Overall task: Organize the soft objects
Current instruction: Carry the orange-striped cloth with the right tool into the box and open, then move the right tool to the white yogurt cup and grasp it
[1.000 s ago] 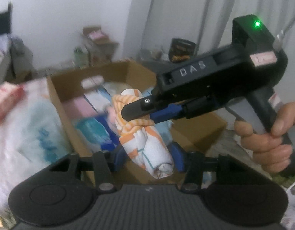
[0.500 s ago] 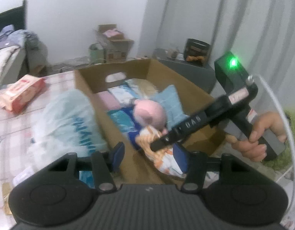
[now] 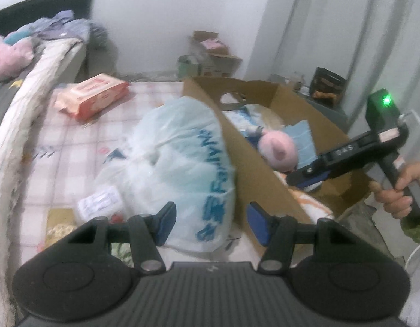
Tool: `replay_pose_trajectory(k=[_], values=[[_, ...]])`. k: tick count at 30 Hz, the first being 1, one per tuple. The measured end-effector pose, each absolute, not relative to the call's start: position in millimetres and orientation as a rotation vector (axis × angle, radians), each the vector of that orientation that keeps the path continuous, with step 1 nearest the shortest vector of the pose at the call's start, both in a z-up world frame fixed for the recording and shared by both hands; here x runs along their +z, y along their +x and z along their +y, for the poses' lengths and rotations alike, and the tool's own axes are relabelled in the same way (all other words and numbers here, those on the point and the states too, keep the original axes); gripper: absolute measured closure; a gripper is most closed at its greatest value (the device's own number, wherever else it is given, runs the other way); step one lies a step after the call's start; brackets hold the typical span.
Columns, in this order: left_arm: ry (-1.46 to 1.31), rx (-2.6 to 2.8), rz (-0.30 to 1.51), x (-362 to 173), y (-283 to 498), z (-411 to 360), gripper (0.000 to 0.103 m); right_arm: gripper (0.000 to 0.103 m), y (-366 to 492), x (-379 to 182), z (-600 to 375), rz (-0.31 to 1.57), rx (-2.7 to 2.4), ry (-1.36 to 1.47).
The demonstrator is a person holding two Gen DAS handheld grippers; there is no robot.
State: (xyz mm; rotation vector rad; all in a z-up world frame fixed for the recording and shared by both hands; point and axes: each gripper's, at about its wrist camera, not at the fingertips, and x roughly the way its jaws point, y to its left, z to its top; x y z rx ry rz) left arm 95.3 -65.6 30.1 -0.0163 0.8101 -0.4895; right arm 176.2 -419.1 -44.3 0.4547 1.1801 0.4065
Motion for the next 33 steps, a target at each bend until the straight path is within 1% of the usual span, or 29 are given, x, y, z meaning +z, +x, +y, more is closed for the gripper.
replay_pose_trajectory(k=[4,7,10,11,15,18,21,24,26,30,33], values=[[-0.038,-0.471,0.823,24.9,92.1,-54.5,0.044,0.063,174.8,-51.9,-401.7,1.203,0.438,0.422],[-0.043,-0.468,0.817,23.3,89.0,-51.2,0.044,0.067,174.5,-52.6,-386.8,1.192,0.414,0.351],[-0.048,-0.471,0.808,24.6,87.3,-50.1,0.044,0.071,171.8,-41.0,-374.8,1.134,0.398,0.27],[-0.05,-0.471,0.807,24.3,87.0,-49.2,0.044,0.076,171.6,-38.3,-371.9,1.135,0.408,0.254],[-0.053,-0.464,0.806,22.8,85.2,-47.5,0.043,0.075,169.1,-44.2,-359.3,1.208,0.434,0.198],[-0.048,-0.453,0.801,20.9,82.1,-43.4,0.042,0.074,167.3,-46.6,-363.8,1.229,0.428,0.245],[-0.029,-0.427,0.788,19.5,78.4,-37.1,0.04,0.074,163.2,-35.3,-374.6,1.195,0.419,0.311],[-0.019,-0.393,0.767,20.7,75.8,-28.0,0.039,0.068,158.0,-17.8,-383.9,1.139,0.42,0.348],[-0.021,-0.366,0.748,21.5,73.8,-19.7,0.038,0.062,156.2,-5.5,-385.2,1.105,0.424,0.359],[-0.021,-0.319,0.722,20.5,70.9,-4.3,0.038,0.061,156.0,15.6,-374.5,1.049,0.461,0.382],[-0.016,-0.297,0.723,15.5,70.7,4.9,0.038,0.058,156.5,30.4,-354.3,1.01,0.53,0.416]])
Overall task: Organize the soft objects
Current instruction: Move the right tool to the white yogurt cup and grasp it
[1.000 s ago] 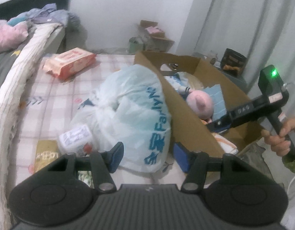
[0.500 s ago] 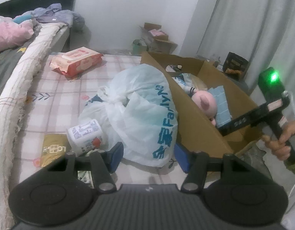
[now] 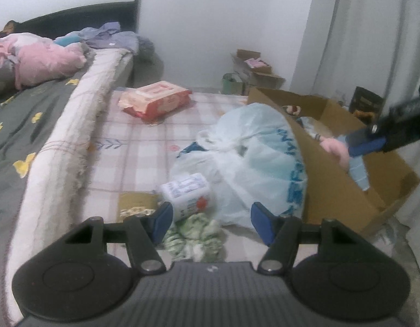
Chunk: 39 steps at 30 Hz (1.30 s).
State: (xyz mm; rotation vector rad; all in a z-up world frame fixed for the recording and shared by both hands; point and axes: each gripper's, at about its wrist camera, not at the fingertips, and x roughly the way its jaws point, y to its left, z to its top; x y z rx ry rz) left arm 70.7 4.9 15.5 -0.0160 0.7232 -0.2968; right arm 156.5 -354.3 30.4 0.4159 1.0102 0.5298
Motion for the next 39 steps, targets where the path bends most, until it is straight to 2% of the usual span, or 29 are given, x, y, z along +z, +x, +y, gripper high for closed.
replay_pose_trajectory(k=[6,12,19,28,36,37,39], values=[[-0.052,-0.266,0.727,6.5,76.2,22.6,0.039,0.056,166.9,35.5,-292.0,1.023,0.672,0.436],[-0.063,-0.249,0.725,-7.5,92.3,28.4,0.049,0.054,190.4,26.0,-214.7,1.1,0.751,0.398],[-0.094,-0.243,0.76,-22.2,92.9,45.8,0.051,0.033,228.0,3.1,-136.0,1.253,0.639,0.198],[-0.138,-0.225,0.786,-28.9,83.8,73.7,0.051,0.021,249.9,-23.6,-77.0,1.361,0.491,-0.082],[-0.151,-0.227,0.787,-28.5,68.7,81.6,0.051,0.02,247.7,-34.9,-54.1,1.373,0.491,-0.198],[-0.152,-0.226,0.786,-27.7,66.6,82.1,0.051,0.022,246.9,-35.9,-54.4,1.365,0.491,-0.208],[-0.152,-0.226,0.783,-26.1,63.6,82.9,0.051,0.033,246.0,-36.7,-57.7,1.351,0.471,-0.222]])
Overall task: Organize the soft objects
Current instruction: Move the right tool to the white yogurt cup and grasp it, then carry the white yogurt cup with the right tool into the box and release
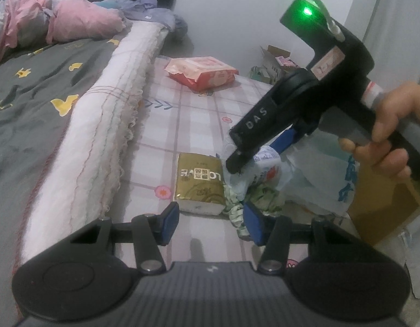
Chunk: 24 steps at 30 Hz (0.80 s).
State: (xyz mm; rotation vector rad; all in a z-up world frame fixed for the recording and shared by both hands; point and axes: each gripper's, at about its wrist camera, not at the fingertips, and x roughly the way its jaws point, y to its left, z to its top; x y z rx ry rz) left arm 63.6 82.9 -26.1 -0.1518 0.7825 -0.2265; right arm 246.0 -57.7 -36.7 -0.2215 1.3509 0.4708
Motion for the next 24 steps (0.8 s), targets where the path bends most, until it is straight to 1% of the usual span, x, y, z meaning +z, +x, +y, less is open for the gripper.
replay_pose_trajectory(k=[1,4,12,17,20,24], values=[[-0.151,-0.227,0.78,-24.9,61.9,82.8,0.051,0.038,246.6,-35.5,-61.7,1.35,0.472,-0.199],[-0.143,-0.229,0.773,-21.7,56.9,81.6,0.051,0.041,245.9,-30.1,-76.1,1.327,0.476,-0.117],[-0.121,-0.245,0.753,-12.3,40.0,78.6,0.049,0.041,227.8,-3.0,-115.0,1.206,0.507,0.106],[-0.085,-0.272,0.738,-4.2,19.6,76.2,0.042,0.041,210.4,13.0,-139.0,1.161,0.602,0.31],[-0.064,-0.279,0.743,-3.7,6.4,75.0,0.037,0.041,192.3,10.2,-142.1,1.171,0.688,0.414],[-0.035,-0.263,0.766,-10.8,-8.3,73.4,0.036,0.041,171.7,-17.3,-135.7,1.244,0.787,0.565]])
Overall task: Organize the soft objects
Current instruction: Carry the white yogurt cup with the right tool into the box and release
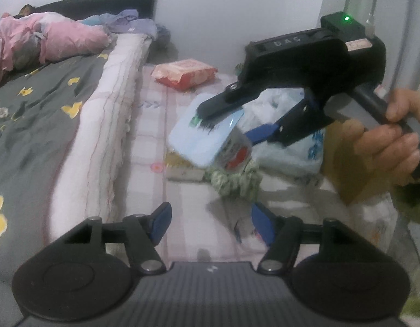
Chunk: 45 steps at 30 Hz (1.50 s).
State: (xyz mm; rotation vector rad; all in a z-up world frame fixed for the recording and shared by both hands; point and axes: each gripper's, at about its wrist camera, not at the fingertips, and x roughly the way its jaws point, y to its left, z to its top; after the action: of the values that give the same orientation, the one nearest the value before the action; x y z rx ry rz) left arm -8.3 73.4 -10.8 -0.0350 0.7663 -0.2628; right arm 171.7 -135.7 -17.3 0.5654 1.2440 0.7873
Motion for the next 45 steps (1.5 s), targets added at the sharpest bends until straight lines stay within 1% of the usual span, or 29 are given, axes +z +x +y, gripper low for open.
replay_pose_trajectory(k=[6,10,13,20,26,28,29,30,33,36,39,42,45], values=[[-0.039,-0.208,0.801,-27.1,-16.7,76.4,0.037,0.041,145.2,-78.3,-116.5,1.358,0.827,0.752],[-0.022,-0.185,0.813,-35.5,-15.6,76.3,0.037,0.041,134.8,-101.3,-109.3,1.387,0.796,0.764],[-0.023,-0.186,0.817,-39.5,-14.1,76.1,0.037,0.04,130.8,-107.3,-110.4,1.382,0.789,0.774],[-0.007,-0.199,0.827,-47.0,-7.9,69.4,0.037,0.038,129.3,-101.5,-124.9,1.335,0.756,0.727],[0.022,-0.222,0.819,-50.2,-3.0,59.4,0.037,0.039,123.0,-100.6,-142.7,1.286,0.723,0.735],[0.043,-0.224,0.807,-51.1,-1.0,54.7,0.038,0.042,121.5,-97.1,-144.5,1.26,0.727,0.734],[0.053,-0.221,0.803,-51.9,0.1,52.6,0.038,0.049,120.7,-94.6,-144.7,1.244,0.728,0.724],[0.062,-0.221,0.799,-52.5,1.4,50.4,0.039,0.051,121.2,-92.8,-146.0,1.235,0.732,0.719],[0.064,-0.224,0.781,-53.0,6.0,45.9,0.039,0.057,122.0,-90.1,-146.3,1.217,0.739,0.712],[0.052,-0.219,0.765,-52.3,8.9,44.0,0.043,0.063,121.6,-93.2,-148.0,1.218,0.733,0.715],[0.05,-0.22,0.75,-51.3,12.0,41.0,0.048,0.064,120.8,-97.9,-150.0,1.223,0.743,0.738],[0.065,-0.204,0.74,-50.5,12.2,38.5,0.05,0.066,117.5,-99.5,-152.8,1.212,0.752,0.75],[0.059,-0.189,0.727,-45.6,10.8,40.0,0.051,0.071,115.1,-98.0,-154.6,1.208,0.763,0.761]])
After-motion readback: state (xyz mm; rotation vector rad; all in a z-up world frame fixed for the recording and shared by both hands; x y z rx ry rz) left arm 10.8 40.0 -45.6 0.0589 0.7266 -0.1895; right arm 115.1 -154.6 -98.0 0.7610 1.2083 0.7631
